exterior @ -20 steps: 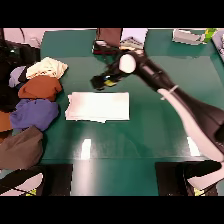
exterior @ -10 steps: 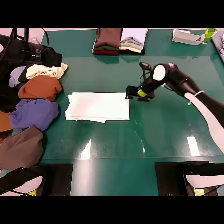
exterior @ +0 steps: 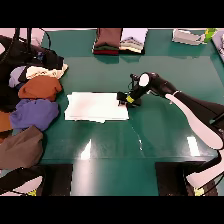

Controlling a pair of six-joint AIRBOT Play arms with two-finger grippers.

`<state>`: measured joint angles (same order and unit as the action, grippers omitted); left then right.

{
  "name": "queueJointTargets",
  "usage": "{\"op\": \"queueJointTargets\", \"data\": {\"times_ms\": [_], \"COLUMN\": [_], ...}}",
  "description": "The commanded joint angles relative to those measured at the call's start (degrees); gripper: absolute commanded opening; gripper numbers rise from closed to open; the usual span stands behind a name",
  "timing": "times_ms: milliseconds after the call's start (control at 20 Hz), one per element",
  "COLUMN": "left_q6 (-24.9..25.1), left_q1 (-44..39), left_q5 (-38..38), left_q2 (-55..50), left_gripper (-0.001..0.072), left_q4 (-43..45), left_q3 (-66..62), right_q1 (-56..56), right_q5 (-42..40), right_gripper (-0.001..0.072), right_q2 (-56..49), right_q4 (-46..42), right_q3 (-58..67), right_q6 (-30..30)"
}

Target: Fold the shirts.

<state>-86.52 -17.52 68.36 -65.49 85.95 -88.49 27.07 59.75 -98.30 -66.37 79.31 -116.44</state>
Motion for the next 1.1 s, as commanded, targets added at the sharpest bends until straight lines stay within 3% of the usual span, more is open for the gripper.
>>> {"op": "queueJointTargets", "data": {"times_ms": [0, 250, 450, 700, 1050], "left_q6": [-0.02, 0.00, -0.02, -1.16, -2.19], "left_q1": [-0.07, -0.07, -0.07, -0.07, -0.07], "left_q5": [1.18, 1.18, 1.20, 0.96, -0.20], "left_q2": [0.00, 0.00, 0.00, 0.00, 0.00], "left_gripper": [0.0025, 0.0024, 0.0024, 0.0024, 0.0023], "left_q4": [-0.11, -2.56, -3.19, -3.78, -5.27], "left_q3": [0.02, 0.02, 0.02, 0.02, 0.02], "right_q1": [0.98, -7.98, -24.57, -51.08, -77.11], "right_q5": [-5.07, -2.12, 4.24, 8.04, 10.71], "right_gripper": [0.0015, 0.0014, 0.0014, 0.0014, 0.0013], "right_q2": [-0.33, 9.46, 19.28, 25.88, 28.37], "right_q4": [0.11, -11.15, -17.68, -17.79, -17.77], "right_q3": [1.46, 1.49, 1.49, 1.46, -5.77], "right_q6": [3.13, 3.74, 9.07, 15.69, 16.24]}}
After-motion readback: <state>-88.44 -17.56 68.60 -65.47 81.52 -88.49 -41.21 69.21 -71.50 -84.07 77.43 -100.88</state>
